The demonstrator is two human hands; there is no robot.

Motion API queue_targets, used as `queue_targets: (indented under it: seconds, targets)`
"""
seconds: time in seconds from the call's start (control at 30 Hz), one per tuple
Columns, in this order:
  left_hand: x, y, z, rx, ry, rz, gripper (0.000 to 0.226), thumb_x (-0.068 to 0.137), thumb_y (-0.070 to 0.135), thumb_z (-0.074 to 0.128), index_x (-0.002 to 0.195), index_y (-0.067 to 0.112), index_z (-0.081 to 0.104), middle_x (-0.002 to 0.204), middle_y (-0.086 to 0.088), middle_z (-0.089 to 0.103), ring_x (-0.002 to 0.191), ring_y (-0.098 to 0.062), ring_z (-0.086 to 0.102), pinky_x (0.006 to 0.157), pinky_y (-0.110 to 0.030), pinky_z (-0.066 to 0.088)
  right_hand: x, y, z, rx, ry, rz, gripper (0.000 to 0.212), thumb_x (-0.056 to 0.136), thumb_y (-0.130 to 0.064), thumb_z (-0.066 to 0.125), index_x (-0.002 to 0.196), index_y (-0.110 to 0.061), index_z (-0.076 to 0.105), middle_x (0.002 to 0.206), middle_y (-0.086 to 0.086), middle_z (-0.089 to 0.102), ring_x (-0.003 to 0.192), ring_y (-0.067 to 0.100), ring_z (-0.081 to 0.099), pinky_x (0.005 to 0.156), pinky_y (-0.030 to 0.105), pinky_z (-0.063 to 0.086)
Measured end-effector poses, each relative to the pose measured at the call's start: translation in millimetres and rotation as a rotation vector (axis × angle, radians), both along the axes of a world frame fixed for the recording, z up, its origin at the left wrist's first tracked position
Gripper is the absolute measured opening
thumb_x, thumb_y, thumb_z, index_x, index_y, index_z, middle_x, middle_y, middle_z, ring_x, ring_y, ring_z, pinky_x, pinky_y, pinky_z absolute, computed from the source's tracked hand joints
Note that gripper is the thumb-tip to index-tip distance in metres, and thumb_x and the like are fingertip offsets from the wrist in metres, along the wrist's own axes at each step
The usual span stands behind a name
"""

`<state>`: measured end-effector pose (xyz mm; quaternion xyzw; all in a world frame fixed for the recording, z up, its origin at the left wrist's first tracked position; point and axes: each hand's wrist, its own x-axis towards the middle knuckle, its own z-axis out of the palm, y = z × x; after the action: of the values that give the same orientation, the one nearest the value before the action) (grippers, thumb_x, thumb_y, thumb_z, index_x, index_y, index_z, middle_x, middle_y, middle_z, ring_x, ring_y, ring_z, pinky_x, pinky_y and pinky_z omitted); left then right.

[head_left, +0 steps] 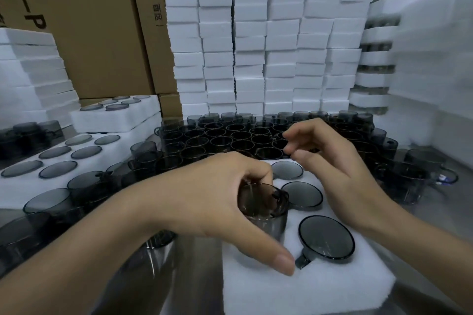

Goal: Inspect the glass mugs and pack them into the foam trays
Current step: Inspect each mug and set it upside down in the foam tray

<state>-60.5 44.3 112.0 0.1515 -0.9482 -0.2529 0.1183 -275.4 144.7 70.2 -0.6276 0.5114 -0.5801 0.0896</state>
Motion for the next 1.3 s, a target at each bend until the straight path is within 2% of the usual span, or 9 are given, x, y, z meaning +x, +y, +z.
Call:
queue_targets:
  seconds: [0.13, 0.23, 0.37, 0.53, 0.63, 0.77, 0.97, 1.13, 1.3]
  targets:
    - [-1.3, 7.9, 2.4, -0.049, -0.006, -0.004, 0.083, 0.047, 0.096, 0.079, 0.097, 0.030, 0.069, 0.092, 0.008, 0.065, 0.078, -0.017, 0.069, 0.071, -0.050, 0.060, 2.8, 2.0, 2.7, 0.004, 0.124, -0.040, 0.019, 0.095, -0.027, 0.060, 0.113, -0.029, 0.067, 0.105, -0.010, 0.069, 0.106, 0.018, 0.066, 0.084, 0.034, 0.050]
    - [0.9, 11.8, 6.8, -0.017, -0.033, -0.013, 0.064, 0.046, 0.073, 0.089, 0.090, 0.031, 0.070, 0.079, 0.009, 0.066, 0.071, -0.014, 0.067, 0.067, -0.029, 0.052, 3.7, 3.1, 3.6, -0.002, 0.165, -0.052, 0.018, 0.096, -0.027, 0.061, 0.113, -0.028, 0.067, 0.103, -0.010, 0.070, 0.105, 0.017, 0.066, 0.084, 0.029, 0.049]
    - [3.7, 15.7, 6.1, -0.029, -0.027, -0.028, 0.056, 0.046, 0.054, 0.094, 0.093, 0.031, 0.074, 0.081, 0.009, 0.065, 0.070, -0.007, 0.061, 0.067, -0.024, 0.047, 4.4, 2.9, 4.8, 0.005, 0.159, -0.048, 0.019, 0.096, -0.028, 0.062, 0.113, -0.023, 0.068, 0.103, -0.008, 0.069, 0.104, 0.017, 0.065, 0.082, 0.026, 0.050]
    - [2.9, 6.0, -9.3, -0.030, -0.001, -0.044, 0.069, 0.054, 0.069, 0.087, 0.111, 0.033, 0.070, 0.083, 0.012, 0.065, 0.067, -0.005, 0.059, 0.062, -0.024, 0.049, 5.6, 3.8, 5.4, 0.005, 0.163, -0.053, 0.019, 0.096, -0.029, 0.061, 0.112, -0.023, 0.068, 0.103, -0.010, 0.069, 0.104, 0.015, 0.065, 0.084, 0.029, 0.050]
    - [0.0, 1.2, -13.2, -0.014, 0.152, 0.005, 0.069, 0.072, 0.088, 0.075, 0.114, 0.033, 0.066, 0.090, 0.010, 0.064, 0.070, -0.009, 0.059, 0.059, -0.048, 0.055, 6.0, 4.1, 6.1, 0.000, 0.169, -0.053, 0.019, 0.097, -0.029, 0.061, 0.113, -0.021, 0.068, 0.103, -0.009, 0.069, 0.104, 0.017, 0.065, 0.084, 0.033, 0.051]
    - [-13.0, 28.2, -18.4, -0.156, 0.302, -0.078, 0.056, 0.087, 0.090, 0.057, 0.113, 0.040, 0.060, 0.112, 0.017, 0.063, 0.107, -0.013, 0.064, 0.075, -0.040, 0.058, 2.7, 2.0, 3.4, -0.018, 0.144, -0.081, 0.013, 0.103, -0.023, 0.061, 0.113, -0.023, 0.068, 0.104, -0.009, 0.071, 0.103, 0.016, 0.066, 0.083, 0.033, 0.052]
    - [-14.7, 49.3, -20.6, -0.251, -0.037, -0.176, 0.058, 0.088, 0.086, 0.056, 0.134, 0.053, 0.047, 0.146, 0.032, 0.040, 0.149, -0.005, 0.030, 0.110, -0.040, 0.040, -1.5, -5.4, -3.0, -0.006, 0.062, -0.148, 0.015, 0.104, -0.014, 0.060, 0.109, -0.026, 0.069, 0.101, -0.015, 0.069, 0.102, 0.010, 0.064, 0.079, 0.017, 0.049]
    - [-20.7, 47.4, -33.2, -0.326, -0.025, -0.236, 0.061, 0.088, 0.084, 0.055, 0.139, 0.054, 0.039, 0.163, 0.031, 0.026, 0.164, -0.005, 0.002, 0.128, -0.056, 0.012, -0.3, -5.8, -3.1, -0.004, 0.051, -0.157, 0.015, 0.104, -0.016, 0.060, 0.109, -0.028, 0.068, 0.103, -0.016, 0.069, 0.104, 0.008, 0.063, 0.080, 0.013, 0.047]
    - [-21.0, 43.6, -36.7, -0.288, -0.014, -0.237, 0.067, 0.084, 0.085, 0.056, 0.140, 0.057, 0.033, 0.167, 0.033, 0.017, 0.163, -0.001, -0.010, 0.127, -0.056, 0.012, 0.5, -5.9, -1.9, 0.007, 0.050, -0.148, 0.013, 0.103, -0.015, 0.060, 0.109, -0.024, 0.069, 0.101, -0.014, 0.069, 0.101, 0.008, 0.063, 0.079, 0.014, 0.047]
